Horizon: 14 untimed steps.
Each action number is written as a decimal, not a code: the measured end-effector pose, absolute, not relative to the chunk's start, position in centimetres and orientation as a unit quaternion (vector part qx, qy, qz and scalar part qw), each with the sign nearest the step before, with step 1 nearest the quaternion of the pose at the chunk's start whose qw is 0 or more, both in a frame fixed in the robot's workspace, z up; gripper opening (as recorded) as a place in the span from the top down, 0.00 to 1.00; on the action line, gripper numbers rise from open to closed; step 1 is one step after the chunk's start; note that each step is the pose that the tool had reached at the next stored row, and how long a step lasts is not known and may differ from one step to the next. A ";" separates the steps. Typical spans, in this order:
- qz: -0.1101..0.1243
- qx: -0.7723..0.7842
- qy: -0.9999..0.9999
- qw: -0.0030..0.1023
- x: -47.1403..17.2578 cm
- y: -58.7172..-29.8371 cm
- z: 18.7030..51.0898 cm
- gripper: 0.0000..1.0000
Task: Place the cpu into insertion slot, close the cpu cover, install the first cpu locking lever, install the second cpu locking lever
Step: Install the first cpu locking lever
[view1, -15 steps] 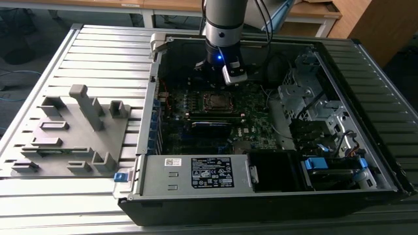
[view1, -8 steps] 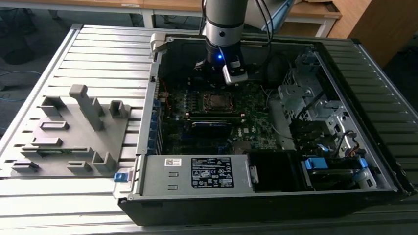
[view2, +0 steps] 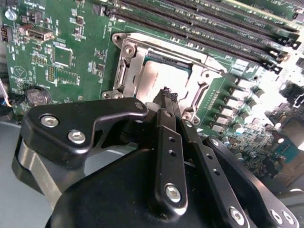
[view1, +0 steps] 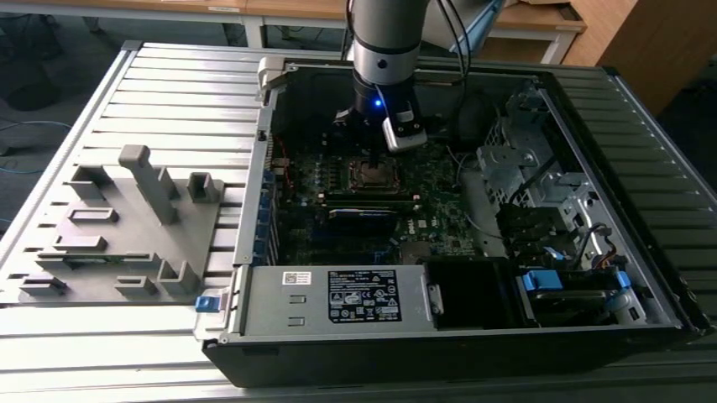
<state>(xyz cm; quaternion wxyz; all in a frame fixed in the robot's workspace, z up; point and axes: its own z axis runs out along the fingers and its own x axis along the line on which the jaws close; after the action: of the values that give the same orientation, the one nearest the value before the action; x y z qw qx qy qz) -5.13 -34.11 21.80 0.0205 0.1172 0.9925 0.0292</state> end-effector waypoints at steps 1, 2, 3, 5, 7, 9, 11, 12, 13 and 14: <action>0.029 0.117 0.992 0.020 -5.1 -34.1 21.9 0.89; 0.030 0.117 0.992 0.020 -5.1 -34.1 22.0 0.89; 0.030 0.117 0.992 0.020 -5.1 -34.2 22.1 0.89; 0.030 0.117 0.992 0.020 -5.1 -34.2 22.3 0.89; 0.030 0.117 0.992 0.020 -5.1 -34.2 22.3 0.89; 0.030 0.117 0.992 0.019 -5.0 -34.3 22.4 0.89; 0.030 0.117 0.992 0.018 -4.9 -34.4 22.4 0.89; 0.031 0.117 0.992 0.018 -4.8 -34.5 22.4 0.89; 0.031 0.117 0.992 0.018 -4.9 -34.5 22.4 0.89; 0.031 0.117 0.992 0.018 -4.9 -34.5 22.4 0.89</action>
<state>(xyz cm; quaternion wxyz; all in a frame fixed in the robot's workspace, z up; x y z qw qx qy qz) -4.85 -34.45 22.45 0.0178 0.1174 0.9925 0.0306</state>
